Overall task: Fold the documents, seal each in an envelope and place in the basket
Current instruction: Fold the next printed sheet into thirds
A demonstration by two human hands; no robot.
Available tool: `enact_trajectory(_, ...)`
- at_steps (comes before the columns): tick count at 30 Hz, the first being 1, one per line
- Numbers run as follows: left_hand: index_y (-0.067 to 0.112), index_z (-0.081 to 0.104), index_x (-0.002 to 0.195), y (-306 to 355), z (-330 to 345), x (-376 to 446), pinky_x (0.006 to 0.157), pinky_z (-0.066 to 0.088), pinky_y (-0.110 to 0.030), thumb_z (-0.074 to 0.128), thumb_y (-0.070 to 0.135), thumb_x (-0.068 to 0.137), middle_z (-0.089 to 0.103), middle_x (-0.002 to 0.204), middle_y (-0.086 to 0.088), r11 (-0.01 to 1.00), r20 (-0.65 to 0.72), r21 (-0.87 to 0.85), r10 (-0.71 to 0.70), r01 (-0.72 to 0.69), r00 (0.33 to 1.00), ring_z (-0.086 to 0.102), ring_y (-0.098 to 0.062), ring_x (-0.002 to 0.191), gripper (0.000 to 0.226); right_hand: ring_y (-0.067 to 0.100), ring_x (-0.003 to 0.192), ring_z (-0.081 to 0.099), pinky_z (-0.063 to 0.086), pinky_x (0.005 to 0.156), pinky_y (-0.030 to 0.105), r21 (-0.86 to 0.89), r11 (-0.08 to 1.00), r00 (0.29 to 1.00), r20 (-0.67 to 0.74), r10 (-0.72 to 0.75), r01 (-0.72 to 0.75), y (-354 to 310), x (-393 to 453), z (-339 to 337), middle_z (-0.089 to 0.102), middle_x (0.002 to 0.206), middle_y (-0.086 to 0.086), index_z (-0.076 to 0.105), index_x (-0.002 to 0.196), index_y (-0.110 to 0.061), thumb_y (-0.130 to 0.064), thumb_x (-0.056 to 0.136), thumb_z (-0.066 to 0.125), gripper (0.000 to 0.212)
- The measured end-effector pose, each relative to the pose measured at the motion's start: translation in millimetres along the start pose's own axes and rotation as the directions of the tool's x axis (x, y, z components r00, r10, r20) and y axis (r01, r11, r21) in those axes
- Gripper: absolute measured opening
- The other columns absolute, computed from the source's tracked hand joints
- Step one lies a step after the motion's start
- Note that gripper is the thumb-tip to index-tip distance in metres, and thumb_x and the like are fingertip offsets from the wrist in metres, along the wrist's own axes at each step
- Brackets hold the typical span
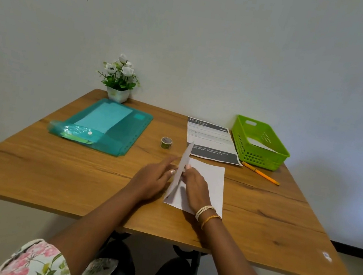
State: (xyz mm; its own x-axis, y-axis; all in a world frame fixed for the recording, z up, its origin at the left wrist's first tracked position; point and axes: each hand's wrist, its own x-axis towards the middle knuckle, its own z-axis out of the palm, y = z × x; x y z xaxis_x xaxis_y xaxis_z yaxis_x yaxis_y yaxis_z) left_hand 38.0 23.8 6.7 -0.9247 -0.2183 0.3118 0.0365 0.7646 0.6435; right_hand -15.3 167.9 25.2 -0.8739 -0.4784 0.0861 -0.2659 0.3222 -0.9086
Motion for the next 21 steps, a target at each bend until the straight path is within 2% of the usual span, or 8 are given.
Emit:
enact_trajectory(2, 0.036, 0.038, 0.144, 3.2, 0.0, 0.0, 0.082, 0.05, -0.033, 0.041, 0.036, 0.1, 0.063, 0.127, 0.006, 0.995, 0.027, 0.083, 0.057, -0.059, 0.998, 0.061, -0.012, 0.103, 0.044, 0.019, 0.099, 0.061, 0.047, 0.09, 0.034, 0.104, 0.99, 0.991, -0.076, 0.108, -0.1, -7.8, 7.2, -4.6, 0.068, 0.106, 0.002, 0.064, 0.094, -0.028, -0.062, 0.091, 0.035, 0.045)
enact_trajectory(3, 0.035, 0.043, 0.142, 3.3, 0.1, 0.3, 0.081, 0.049, -0.031, 0.043, 0.036, 0.099, 0.063, 0.127, 0.006, 0.99, 0.029, 0.114, 0.079, -0.082, 0.996, 0.061, -0.011, 0.103, 0.043, 0.022, 0.099, 0.059, 0.043, 0.086, 0.03, 0.082, 0.988, 0.984, -0.105, 0.142, -0.134, -11.5, 10.6, -8.9, 0.066, 0.109, 0.006, 0.063, 0.098, -0.025, -0.056, 0.094, 0.038, 0.04)
enact_trajectory(6, 0.03, 0.057, 0.132, 2.7, 0.9, 1.3, 0.081, 0.044, -0.023, 0.05, 0.037, 0.096, 0.065, 0.125, 0.008, 0.98, 0.04, 0.171, 0.097, -0.103, 0.994, 0.06, -0.007, 0.104, 0.037, 0.029, 0.118, 0.052, 0.035, 0.085, 0.024, -0.141, 0.959, 0.962, -0.156, 0.225, -0.247, -17.8, 18.3, -22.1, 0.054, 0.133, 0.014, 0.051, 0.128, -0.005, -0.026, 0.095, 0.052, 0.04)
enact_trajectory(10, 0.027, 0.064, 0.124, 2.6, 3.9, 0.8, 0.085, 0.041, -0.02, 0.054, 0.038, 0.094, 0.067, 0.122, 0.01, 0.978, 0.036, 0.183, 0.094, -0.099, 0.995, 0.06, -0.005, 0.106, 0.033, 0.032, 0.119, 0.052, 0.044, 0.091, 0.031, -0.306, 0.889, 0.938, -0.175, 0.299, -0.34, -10.6, 21.3, -29.3, 0.053, 0.132, 0.018, 0.049, 0.128, 0.0, -0.009, 0.09, 0.054, 0.039)
enact_trajectory(14, 0.029, 0.064, 0.123, 3.4, 4.1, 1.8, 0.095, 0.04, -0.025, 0.057, 0.04, 0.093, 0.063, 0.127, 0.012, 0.969, 0.072, 0.224, 0.086, -0.1, 0.994, 0.057, -0.007, 0.114, 0.033, 0.029, 0.111, 0.058, 0.047, 0.089, 0.03, -0.425, 0.854, 0.952, -0.189, 0.242, -0.301, 0.8, 20.0, -22.6, 0.061, 0.122, 0.016, 0.061, 0.115, -0.001, -0.011, 0.088, 0.06, 0.029)
enact_trajectory(17, 0.031, 0.065, 0.122, 2.5, 3.7, 1.9, 0.098, 0.037, -0.026, 0.057, 0.039, 0.093, 0.062, 0.13, 0.012, 0.965, 0.083, 0.238, 0.088, -0.105, 0.993, 0.056, -0.006, 0.117, 0.031, 0.026, 0.107, 0.059, 0.046, 0.084, 0.026, -0.504, 0.82, 0.96, -0.204, 0.192, -0.271, 6.4, 20.1, -14.6, 0.058, 0.123, 0.012, 0.063, 0.115, -0.007, -0.018, 0.089, 0.062, 0.029)
enact_trajectory(19, 0.029, 0.064, 0.125, 1.2, 4.3, 1.8, 0.1, 0.035, -0.025, 0.056, 0.035, 0.095, 0.06, 0.133, 0.01, 0.966, 0.058, 0.238, 0.092, -0.103, 0.994, 0.054, -0.007, 0.12, 0.032, 0.024, 0.103, 0.057, 0.046, 0.079, 0.026, -0.604, 0.757, 0.965, -0.221, 0.141, -0.249, 7.5, 17.6, -10.5, 0.056, 0.12, 0.011, 0.065, 0.111, -0.01, -0.025, 0.09, 0.061, 0.026)
enact_trajectory(21, 0.025, 0.059, 0.131, 0.9, 5.4, 2.7, 0.104, 0.036, -0.027, 0.053, 0.031, 0.096, 0.054, 0.139, 0.006, 0.96, 0.037, 0.268, 0.078, -0.085, 0.996, 0.049, -0.009, 0.127, 0.036, 0.023, 0.104, 0.053, 0.048, 0.082, 0.029, -0.711, 0.67, 0.97, -0.236, 0.058, -0.213, 7.6, 13.1, -7.5, 0.054, 0.117, 0.01, 0.065, 0.109, -0.011, -0.031, 0.093, 0.056, 0.027)
